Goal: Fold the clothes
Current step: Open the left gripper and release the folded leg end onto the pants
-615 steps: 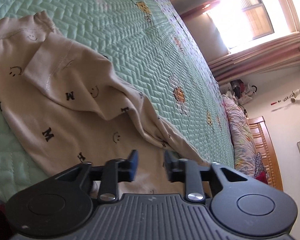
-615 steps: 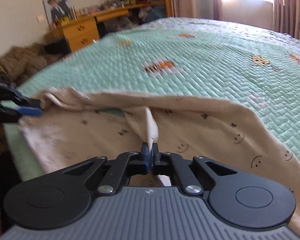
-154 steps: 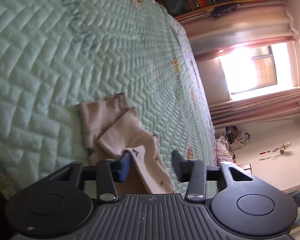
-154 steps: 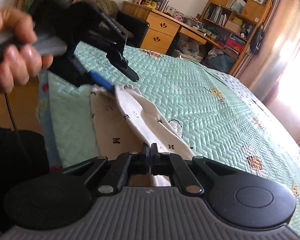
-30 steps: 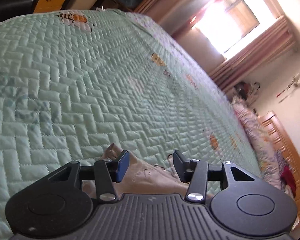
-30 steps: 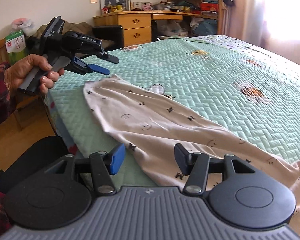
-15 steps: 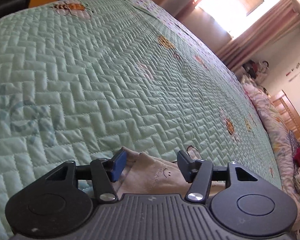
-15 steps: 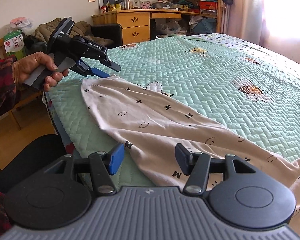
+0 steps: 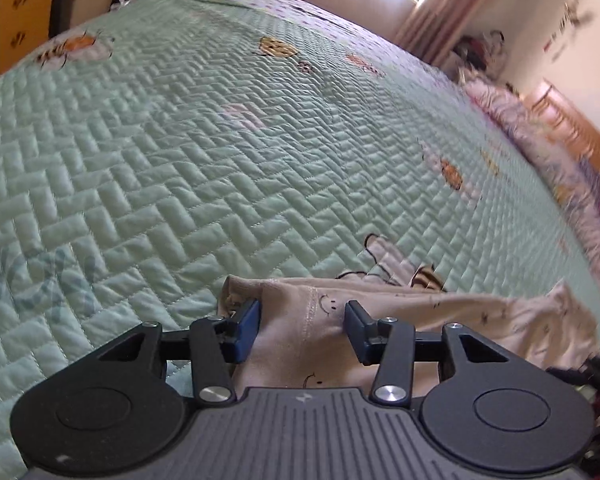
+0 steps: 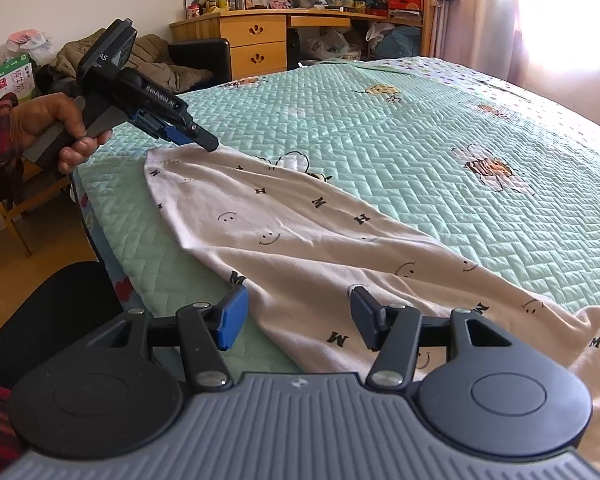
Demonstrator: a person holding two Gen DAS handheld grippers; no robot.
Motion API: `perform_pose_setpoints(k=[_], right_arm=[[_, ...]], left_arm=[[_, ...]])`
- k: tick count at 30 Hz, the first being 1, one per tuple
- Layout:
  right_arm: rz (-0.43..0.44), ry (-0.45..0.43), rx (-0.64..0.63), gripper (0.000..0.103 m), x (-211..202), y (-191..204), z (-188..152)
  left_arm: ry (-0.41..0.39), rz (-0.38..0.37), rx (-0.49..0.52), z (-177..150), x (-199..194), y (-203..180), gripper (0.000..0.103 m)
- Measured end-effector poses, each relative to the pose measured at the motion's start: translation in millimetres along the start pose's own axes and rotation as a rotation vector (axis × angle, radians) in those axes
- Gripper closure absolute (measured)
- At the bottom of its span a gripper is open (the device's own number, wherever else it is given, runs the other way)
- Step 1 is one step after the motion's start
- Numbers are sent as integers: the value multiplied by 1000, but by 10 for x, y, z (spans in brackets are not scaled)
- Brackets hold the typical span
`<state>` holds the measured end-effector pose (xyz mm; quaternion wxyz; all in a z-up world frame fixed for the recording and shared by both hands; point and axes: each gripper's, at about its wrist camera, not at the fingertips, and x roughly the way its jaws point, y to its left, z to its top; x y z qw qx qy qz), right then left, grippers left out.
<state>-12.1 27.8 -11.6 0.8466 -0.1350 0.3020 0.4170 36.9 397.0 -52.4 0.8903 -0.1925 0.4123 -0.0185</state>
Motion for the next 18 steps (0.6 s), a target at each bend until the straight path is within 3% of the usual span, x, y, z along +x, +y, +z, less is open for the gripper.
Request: perform_pose_setpoints(k=[2, 5, 6, 11, 18], right_arm=[[-1, -1, -5, 44, -11, 7, 0], [-6, -7, -7, 44, -30, 4, -4], [-7, -9, -5, 44, -37, -2, -4], [-12, -17, 4, 44, -54, -22, -8], [-10, -22, -1, 44, -76, -3, -24]], left_arm=[[-9, 32, 19, -16, -9, -39, 71], [-30, 74, 67, -71, -31, -106, 81], [-37, 94, 93, -101, -43, -155, 90], [-108, 206, 195, -261, -162, -452, 95], [-196, 310, 166, -232, -294, -525, 95]])
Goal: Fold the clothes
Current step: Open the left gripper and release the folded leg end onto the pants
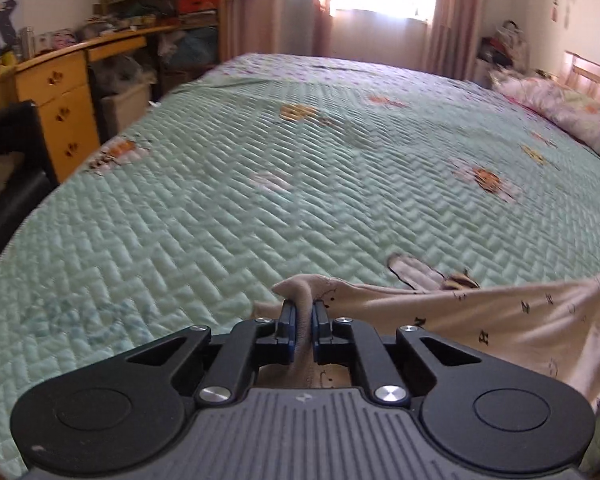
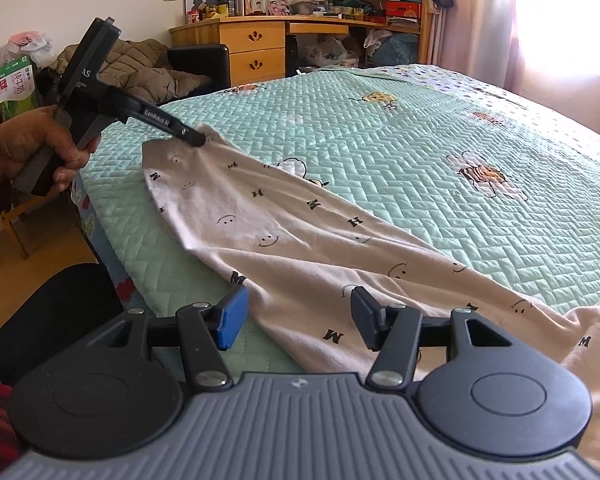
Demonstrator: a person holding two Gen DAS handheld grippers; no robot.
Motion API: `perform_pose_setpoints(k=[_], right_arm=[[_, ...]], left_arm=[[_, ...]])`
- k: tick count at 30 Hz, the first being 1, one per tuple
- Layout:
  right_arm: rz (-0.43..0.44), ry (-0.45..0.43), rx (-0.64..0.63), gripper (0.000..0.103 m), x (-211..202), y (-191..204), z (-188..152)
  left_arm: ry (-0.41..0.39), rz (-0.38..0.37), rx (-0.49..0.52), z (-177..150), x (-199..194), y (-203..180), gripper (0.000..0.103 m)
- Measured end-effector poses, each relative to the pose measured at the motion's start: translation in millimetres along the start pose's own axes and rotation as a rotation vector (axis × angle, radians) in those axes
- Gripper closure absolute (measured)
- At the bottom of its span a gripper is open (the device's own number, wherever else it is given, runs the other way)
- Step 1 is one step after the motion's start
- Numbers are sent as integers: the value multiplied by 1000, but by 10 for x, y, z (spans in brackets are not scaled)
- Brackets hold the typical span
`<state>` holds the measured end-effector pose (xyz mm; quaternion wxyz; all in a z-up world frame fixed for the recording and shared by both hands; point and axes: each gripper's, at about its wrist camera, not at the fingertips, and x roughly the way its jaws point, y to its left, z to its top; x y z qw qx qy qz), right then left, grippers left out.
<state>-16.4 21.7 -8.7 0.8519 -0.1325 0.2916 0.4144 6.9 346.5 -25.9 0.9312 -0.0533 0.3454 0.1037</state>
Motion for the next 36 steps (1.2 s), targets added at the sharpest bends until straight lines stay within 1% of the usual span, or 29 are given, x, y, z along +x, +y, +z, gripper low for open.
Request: perform_pose_setpoints(k=[3, 5, 7, 8, 9, 11, 14, 15, 16, 18, 19, 21, 22, 23, 26, 27, 29, 31, 32, 34, 36], right_arm=[[2, 2, -2, 44, -1, 10, -13], [3, 4, -1, 44, 5, 12, -22], [4, 9, 4, 44, 11, 6, -27], [3, 10, 8, 44, 8, 1, -30], [3, 9, 14, 44, -1, -8, -32], [7, 2, 42, 44, -25, -51, -35], [20, -11, 100, 41, -57, -138, -45], [31, -16, 126, 41, -66, -176, -50], [43, -22, 155, 41, -75, -217, -56], [77, -34, 228, 41, -88, -305, -70], [99, -38, 284, 41, -90, -366, -80], [139, -45, 397, 41, -97, -488, -99], [153, -50, 445, 41, -103, -538, -105], [164, -59, 476, 41, -118, -572, -105], [177, -90, 504, 39, -184, -613, -100], [180, -86, 524, 37, -176, -640, -131], [185, -68, 577, 36, -137, -710, -214], [176, -16, 672, 36, -55, -852, -350], [183, -7, 723, 36, -33, -924, -424], [213, -33, 811, 36, -70, -1033, -506], [213, -73, 839, 36, -161, -1094, -500]], left_arm=[[18, 13, -7, 2, 98, 39, 95], [56, 19, -4, -16, 186, 44, 94], [84, 32, -14, -35, 248, 63, 82], [83, 48, -42, -39, 240, 101, 68], [82, 64, -74, -41, 225, 144, 46], [47, 82, -151, -59, 138, 249, 28], [-19, 93, -266, -61, -62, 380, 28], [-39, 85, -289, -57, -128, 381, 28], [-58, 61, -293, -47, -197, 348, 28], [-77, -34, -265, -15, -305, 200, 27], [-74, -93, -253, -6, -326, 115, 25], [-38, -207, -239, -19, -297, -46, 14], [-12, -237, -231, -41, -257, -117, 12], [22, -226, -223, -74, -194, -173, 12], [118, -109, -239, -222, 40, -182, 12], [130, -97, -255, -272, 97, -143, 13], [113, -89, -247, -292, 109, -126, 12], [120, -61, -242, -253, 96, -164, 12], [120, -46, -252, -228, 87, -183, 12], [106, -21, -294, -191, 51, -199, 12], [81, -3, -344, -184, -31, -228, 12]])
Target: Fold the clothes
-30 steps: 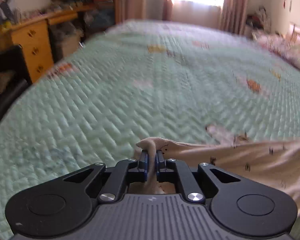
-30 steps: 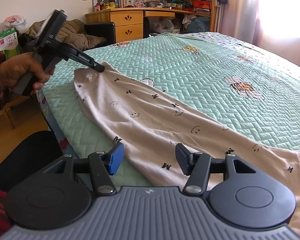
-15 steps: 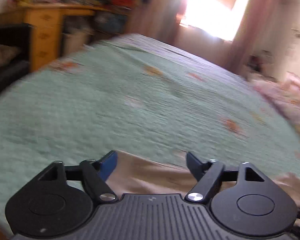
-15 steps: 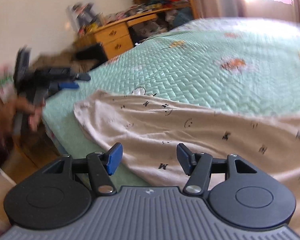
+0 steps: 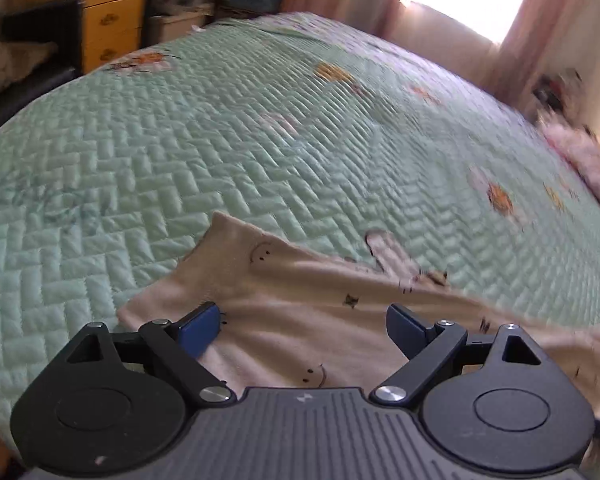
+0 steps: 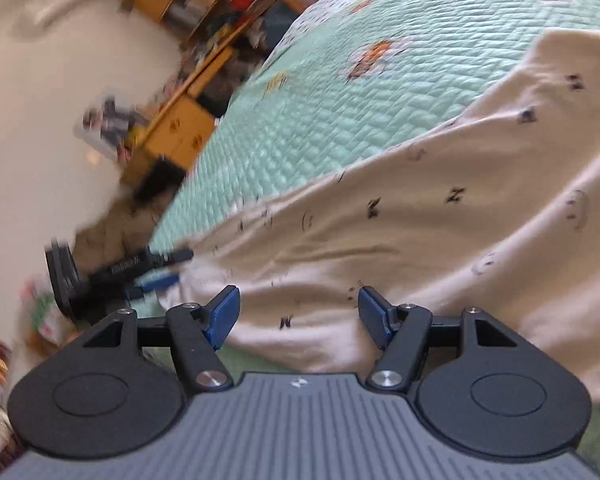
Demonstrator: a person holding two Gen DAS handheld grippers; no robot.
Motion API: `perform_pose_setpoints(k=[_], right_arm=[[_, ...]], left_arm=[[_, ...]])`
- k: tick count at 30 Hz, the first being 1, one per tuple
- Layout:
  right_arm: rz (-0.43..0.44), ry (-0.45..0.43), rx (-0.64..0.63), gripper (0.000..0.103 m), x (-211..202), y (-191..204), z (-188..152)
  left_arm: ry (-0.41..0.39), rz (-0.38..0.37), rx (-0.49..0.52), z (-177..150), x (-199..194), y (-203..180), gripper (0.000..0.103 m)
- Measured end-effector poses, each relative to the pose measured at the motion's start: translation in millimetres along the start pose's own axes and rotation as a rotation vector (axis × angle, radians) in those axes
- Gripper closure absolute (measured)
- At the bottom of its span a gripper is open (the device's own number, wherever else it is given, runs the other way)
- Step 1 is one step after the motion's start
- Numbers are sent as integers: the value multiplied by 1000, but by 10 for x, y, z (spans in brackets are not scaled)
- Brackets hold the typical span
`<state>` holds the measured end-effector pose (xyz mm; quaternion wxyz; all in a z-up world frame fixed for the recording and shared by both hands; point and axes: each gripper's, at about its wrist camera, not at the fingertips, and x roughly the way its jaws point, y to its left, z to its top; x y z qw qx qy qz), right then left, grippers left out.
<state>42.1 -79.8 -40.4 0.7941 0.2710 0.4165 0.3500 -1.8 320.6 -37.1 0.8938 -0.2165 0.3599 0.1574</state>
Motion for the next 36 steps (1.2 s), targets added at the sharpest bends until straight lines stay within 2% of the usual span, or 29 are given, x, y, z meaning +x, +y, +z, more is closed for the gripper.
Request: perform_pose_setpoints(k=[3, 7, 9, 12, 13, 15, 16, 18, 20, 24, 26, 28, 31, 32, 34, 36], right_arm=[[55, -53, 12, 34, -133, 9, 86], [104, -52, 23, 33, -78, 18, 231], [135, -34, 13, 33, 29, 48, 296], [192, 47, 17, 33, 304, 36, 415], [190, 73, 32, 33, 415, 4, 457], [100, 76, 49, 35, 614, -116, 555], [68, 69, 54, 40, 692, -192, 607], [34, 37, 53, 66, 738, -270, 687], [7, 6, 43, 72, 737, -303, 744], [91, -12, 23, 70, 612, -129, 734], [164, 18, -4, 70, 634, 23, 730], [212, 104, -51, 69, 794, 196, 689], [179, 229, -116, 67, 1164, 357, 651], [129, 258, -111, 67, 1307, 344, 659], [71, 247, -86, 103, 1491, 234, 742], [29, 208, -76, 103, 1592, 167, 824]], left_arm=[[-38, -36, 13, -41, -123, -195, 12], [-51, -132, 62, -199, -292, -548, 11], [-44, -164, 63, -338, -358, -687, 10], [-36, -167, 49, -544, -386, -810, 6], [-29, -158, 46, -600, -371, -831, 6], [-8, -137, 40, -685, -310, -843, 6], [2, -130, 31, -714, -280, -825, 6], [-10, -117, 20, -766, -282, -791, 6], [-25, -113, 15, -799, -288, -778, 4], [-33, -105, 30, -839, -262, -799, 1], [-32, -92, 45, -866, -248, -829, 1], [-31, -79, 63, -883, -246, -860, 1], [-27, -84, 66, -884, -251, -851, 1], [-26, -89, 62, -882, -253, -839, 1], [-16, -109, 54, -864, -259, -807, 1], [-14, -140, 39, -846, -278, -745, 1]])
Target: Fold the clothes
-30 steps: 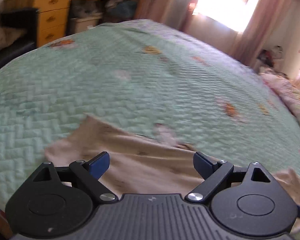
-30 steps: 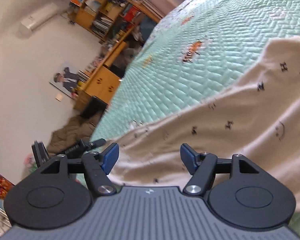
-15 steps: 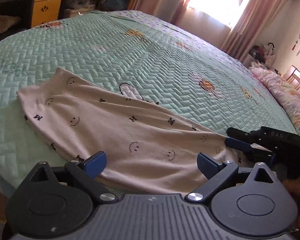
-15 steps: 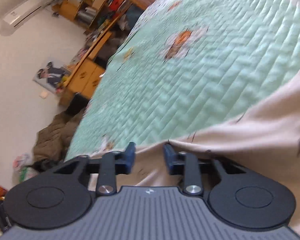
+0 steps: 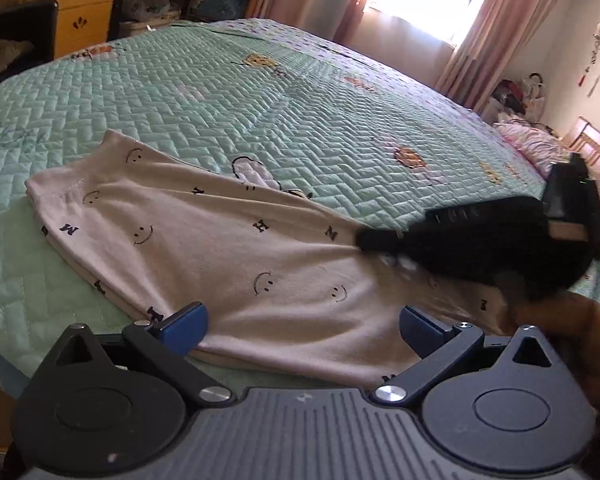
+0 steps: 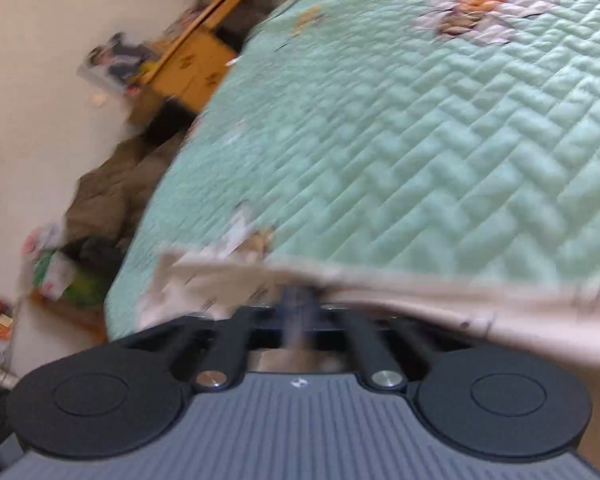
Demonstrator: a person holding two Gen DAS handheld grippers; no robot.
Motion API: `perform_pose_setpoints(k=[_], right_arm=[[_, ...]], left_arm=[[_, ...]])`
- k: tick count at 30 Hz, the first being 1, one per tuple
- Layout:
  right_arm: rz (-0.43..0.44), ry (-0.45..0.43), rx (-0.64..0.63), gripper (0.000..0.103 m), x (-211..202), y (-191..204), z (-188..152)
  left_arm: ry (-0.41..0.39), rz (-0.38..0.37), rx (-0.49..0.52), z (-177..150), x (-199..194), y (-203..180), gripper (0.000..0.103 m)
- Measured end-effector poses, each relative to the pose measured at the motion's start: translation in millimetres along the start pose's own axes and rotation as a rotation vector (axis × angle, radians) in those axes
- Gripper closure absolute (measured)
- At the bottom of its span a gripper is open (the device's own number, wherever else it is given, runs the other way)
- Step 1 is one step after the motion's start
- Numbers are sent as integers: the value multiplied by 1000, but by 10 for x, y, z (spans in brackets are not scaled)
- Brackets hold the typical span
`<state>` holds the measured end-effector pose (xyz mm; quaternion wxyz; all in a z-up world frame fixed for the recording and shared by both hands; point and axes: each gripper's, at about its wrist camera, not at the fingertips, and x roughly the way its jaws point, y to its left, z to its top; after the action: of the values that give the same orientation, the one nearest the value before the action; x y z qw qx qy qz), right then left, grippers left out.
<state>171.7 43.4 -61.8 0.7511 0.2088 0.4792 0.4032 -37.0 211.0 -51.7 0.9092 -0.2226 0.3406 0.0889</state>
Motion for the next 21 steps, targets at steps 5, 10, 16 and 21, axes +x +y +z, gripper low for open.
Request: perform_pose_setpoints(k=[5, 10, 16, 21], right_arm=[[48, -89, -66, 89, -128, 211, -2], [141, 43, -136, 77, 65, 475, -82], [0, 23, -134, 96, 369, 470, 57], [58, -46, -174, 84, 321, 687, 95]], left_arm=[[-87, -39, -130, 28, -149, 228, 1], [-145, -42, -179, 73, -190, 392, 1], [-130, -88, -250, 56, -117, 601, 1], [-205, -137, -321, 71, -225, 727, 1]])
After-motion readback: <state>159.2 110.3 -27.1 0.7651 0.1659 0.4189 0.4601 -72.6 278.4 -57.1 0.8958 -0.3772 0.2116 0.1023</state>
